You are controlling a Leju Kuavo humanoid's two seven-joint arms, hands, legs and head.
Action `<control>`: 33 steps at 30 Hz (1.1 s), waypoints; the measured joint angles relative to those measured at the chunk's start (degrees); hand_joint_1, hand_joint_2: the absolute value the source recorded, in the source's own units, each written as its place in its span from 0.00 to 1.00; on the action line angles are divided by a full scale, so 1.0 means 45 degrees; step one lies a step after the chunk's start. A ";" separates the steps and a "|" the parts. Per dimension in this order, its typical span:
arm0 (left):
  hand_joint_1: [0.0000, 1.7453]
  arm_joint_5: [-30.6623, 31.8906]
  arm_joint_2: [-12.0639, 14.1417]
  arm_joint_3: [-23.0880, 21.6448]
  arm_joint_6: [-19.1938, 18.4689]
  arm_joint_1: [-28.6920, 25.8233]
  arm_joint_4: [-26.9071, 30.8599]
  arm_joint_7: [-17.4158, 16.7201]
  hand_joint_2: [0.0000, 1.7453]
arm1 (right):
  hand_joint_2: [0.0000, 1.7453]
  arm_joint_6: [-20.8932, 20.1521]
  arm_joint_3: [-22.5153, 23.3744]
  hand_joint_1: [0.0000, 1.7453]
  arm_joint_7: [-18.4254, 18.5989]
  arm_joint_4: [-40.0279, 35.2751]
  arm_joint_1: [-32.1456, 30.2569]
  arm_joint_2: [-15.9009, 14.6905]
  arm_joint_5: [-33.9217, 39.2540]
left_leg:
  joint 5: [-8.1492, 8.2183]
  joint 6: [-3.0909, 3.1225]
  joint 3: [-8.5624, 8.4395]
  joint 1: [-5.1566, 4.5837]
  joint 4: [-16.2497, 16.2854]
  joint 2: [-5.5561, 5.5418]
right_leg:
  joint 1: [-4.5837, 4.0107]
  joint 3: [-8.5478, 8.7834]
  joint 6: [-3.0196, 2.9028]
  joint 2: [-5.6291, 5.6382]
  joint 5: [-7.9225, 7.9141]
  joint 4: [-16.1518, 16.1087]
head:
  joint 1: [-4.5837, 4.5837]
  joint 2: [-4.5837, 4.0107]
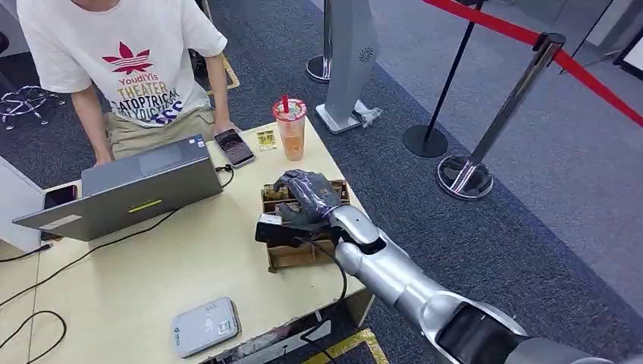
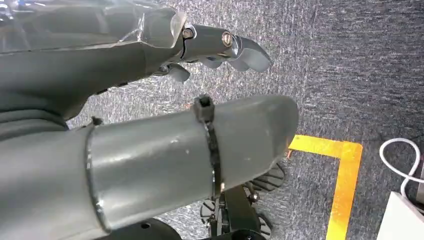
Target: Pass the card to the sensor for recognition and then transmit it.
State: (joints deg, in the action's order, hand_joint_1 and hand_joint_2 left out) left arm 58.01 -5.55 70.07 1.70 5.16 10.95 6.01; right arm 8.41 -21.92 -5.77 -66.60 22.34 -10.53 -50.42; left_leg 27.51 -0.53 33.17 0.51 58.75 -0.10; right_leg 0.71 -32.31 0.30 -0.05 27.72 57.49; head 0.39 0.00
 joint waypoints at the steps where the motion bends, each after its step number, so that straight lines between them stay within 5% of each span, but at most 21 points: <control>1: 0.00 -0.0015 0.0000 0.0000 0.0000 -0.0001 0.0000 0.0000 0.00 | 1.00 -0.0014 -0.0039 0.54 -0.0015 0.0039 0.0002 0.0010 0.0000 | 0.0000 0.0000 0.0000 0.0000 0.0000 0.0000 | 0.0000 0.0000 0.0000 0.0000 0.0000 0.0000 | 0.0000 0.0000; 33: 0.00 -0.0126 -0.0005 0.0019 0.0015 -0.0013 0.0000 0.0005 0.00 | 1.00 -0.0262 -0.0500 0.52 0.0141 0.0413 0.0381 0.0073 -0.0685 | 0.0000 0.0000 0.0001 0.0000 0.0000 0.0000 | 0.0000 -0.0002 0.0000 -0.0001 0.0000 0.0000 | 0.0000 0.0000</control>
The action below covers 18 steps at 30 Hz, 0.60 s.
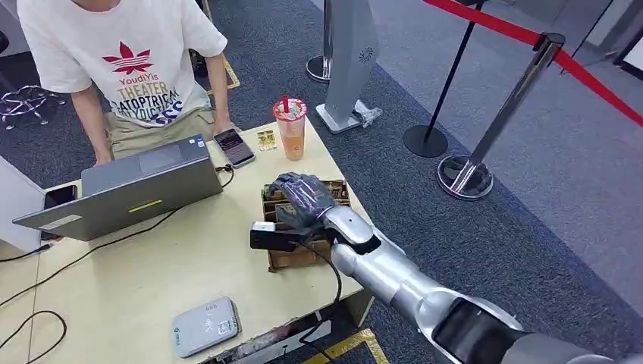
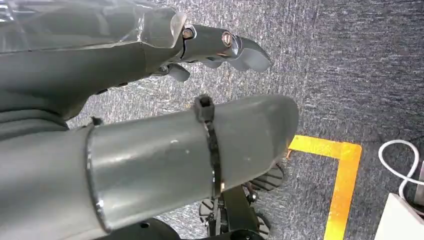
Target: Pass the card to the sensor for recognition and then transmit it.
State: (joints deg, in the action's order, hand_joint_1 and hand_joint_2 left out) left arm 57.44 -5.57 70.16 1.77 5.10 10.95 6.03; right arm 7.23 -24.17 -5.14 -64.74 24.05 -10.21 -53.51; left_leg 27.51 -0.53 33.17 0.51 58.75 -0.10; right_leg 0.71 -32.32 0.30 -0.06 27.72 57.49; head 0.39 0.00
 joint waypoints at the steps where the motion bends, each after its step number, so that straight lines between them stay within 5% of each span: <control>1: 0.00 0.0000 0.0005 0.0000 0.0005 -0.0001 0.0000 0.0000 0.00 | 1.00 -0.0005 -0.0005 0.52 0.0000 0.0000 0.0003 -0.0019 0.0000 | 0.0000 0.0000 0.0000 0.0000 0.0000 0.0000 | 0.0000 0.0000 0.0000 0.0000 0.0000 0.0000 | 0.0000 0.0000; 18: 0.00 0.0039 0.0005 0.0005 0.0000 0.0001 0.0000 0.0010 0.00 | 1.00 -0.0136 -0.0189 0.50 0.0112 -0.0107 -0.0039 -0.0374 -0.0024 | 0.0000 0.0000 0.0000 0.0000 0.0000 0.0001 | 0.0000 -0.0003 0.0000 0.0001 0.0000 0.0000 | 0.0000 0.0000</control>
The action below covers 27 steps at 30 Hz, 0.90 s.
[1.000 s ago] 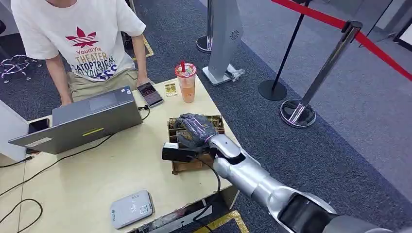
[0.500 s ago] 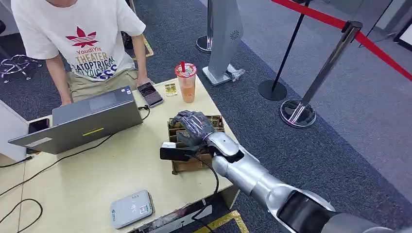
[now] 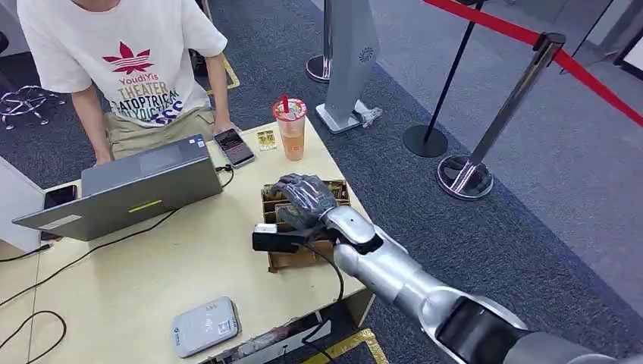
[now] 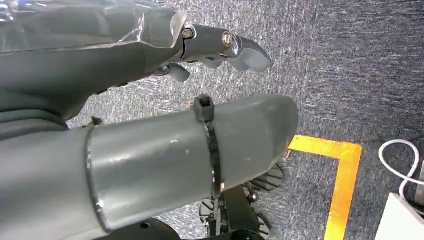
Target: Pass the card to the sensor for recognition and then transmit it.
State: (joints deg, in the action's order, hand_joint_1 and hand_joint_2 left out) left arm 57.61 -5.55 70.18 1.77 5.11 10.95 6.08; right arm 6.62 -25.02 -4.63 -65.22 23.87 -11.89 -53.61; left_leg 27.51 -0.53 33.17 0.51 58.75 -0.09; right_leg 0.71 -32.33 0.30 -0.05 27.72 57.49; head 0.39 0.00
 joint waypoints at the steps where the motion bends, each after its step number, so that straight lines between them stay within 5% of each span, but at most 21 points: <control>1: 0.00 0.0000 0.0000 0.0000 0.0000 0.0000 0.0000 0.0000 0.00 | 1.00 -0.0014 -0.0010 0.51 0.0004 0.0004 0.0001 -0.0005 0.0000 | 0.0000 0.0000 0.0000 0.0000 0.0000 0.0000 | 0.0000 0.0000 0.0000 0.0000 0.0000 0.0000 | 0.0000 0.0000; 27: 0.00 0.0131 0.0015 0.0000 -0.0039 0.0005 0.0000 0.0005 0.00 | 1.00 -0.0534 -0.0083 0.52 0.0102 0.0053 -0.0062 -0.0253 -0.0151 | 0.0000 0.0000 0.0000 0.0000 0.0000 0.0000 | 0.0000 -0.0002 0.0000 0.0000 0.0000 0.0000 | 0.0000 0.0000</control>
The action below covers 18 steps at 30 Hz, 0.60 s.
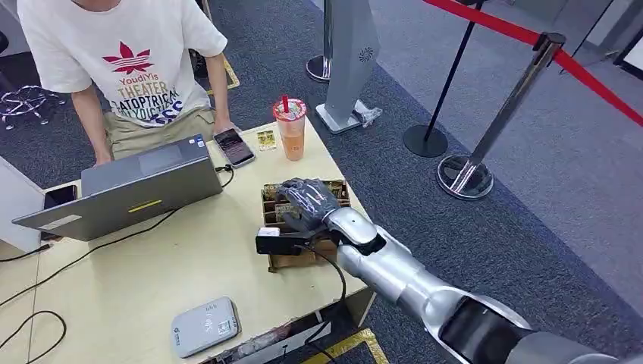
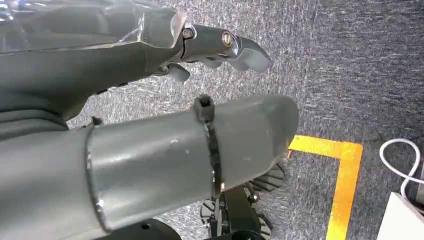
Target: Pass the card to the sensor for recognition and then transmit it.
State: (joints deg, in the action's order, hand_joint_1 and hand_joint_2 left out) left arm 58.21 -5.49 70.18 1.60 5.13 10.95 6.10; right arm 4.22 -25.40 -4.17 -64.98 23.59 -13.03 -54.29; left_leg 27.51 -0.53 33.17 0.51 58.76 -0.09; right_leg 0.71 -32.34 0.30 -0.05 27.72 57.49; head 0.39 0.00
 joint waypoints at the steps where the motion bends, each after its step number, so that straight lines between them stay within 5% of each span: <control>1: 0.00 0.0005 0.0000 0.0000 0.0000 0.0001 0.0000 0.0000 0.00 | 1.00 -0.0010 -0.0005 0.51 0.0000 0.0005 0.0000 -0.0005 0.0000 | 0.0000 0.0000 0.0000 0.0000 0.0000 0.0000 | 0.0000 0.0000 0.0000 0.0000 0.0000 0.0000 | 0.0000 0.0000; 16: 0.00 0.0000 0.0078 0.0000 -0.0034 -0.0001 0.0000 0.0000 0.00 | 1.00 -0.0248 -0.0175 0.54 0.0058 0.0019 0.0007 -0.0131 0.0000 | 0.0000 0.0000 0.0000 0.0000 0.0000 0.0000 | 0.0000 0.0000 0.0000 0.0000 0.0000 0.0000 | 0.0000 0.0000; 18: 0.00 -0.0005 0.0092 0.0000 -0.0039 -0.0001 0.0000 0.0000 0.00 | 1.00 -0.0272 -0.0194 0.44 0.0092 0.0015 0.0010 -0.0131 0.0000 | 0.0000 0.0000 0.0000 0.0000 0.0000 0.0000 | 0.0000 0.0001 0.0000 0.0000 0.0000 0.0000 | 0.0000 0.0000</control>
State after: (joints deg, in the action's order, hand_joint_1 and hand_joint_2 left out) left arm 58.18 -5.07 70.18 1.42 5.12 10.95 6.10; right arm 3.00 -26.27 -3.76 -64.92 23.64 -13.62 -54.29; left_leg 27.51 -0.53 33.17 0.51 58.76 -0.09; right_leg 0.71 -32.34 0.30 -0.05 27.72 57.49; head 0.39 0.00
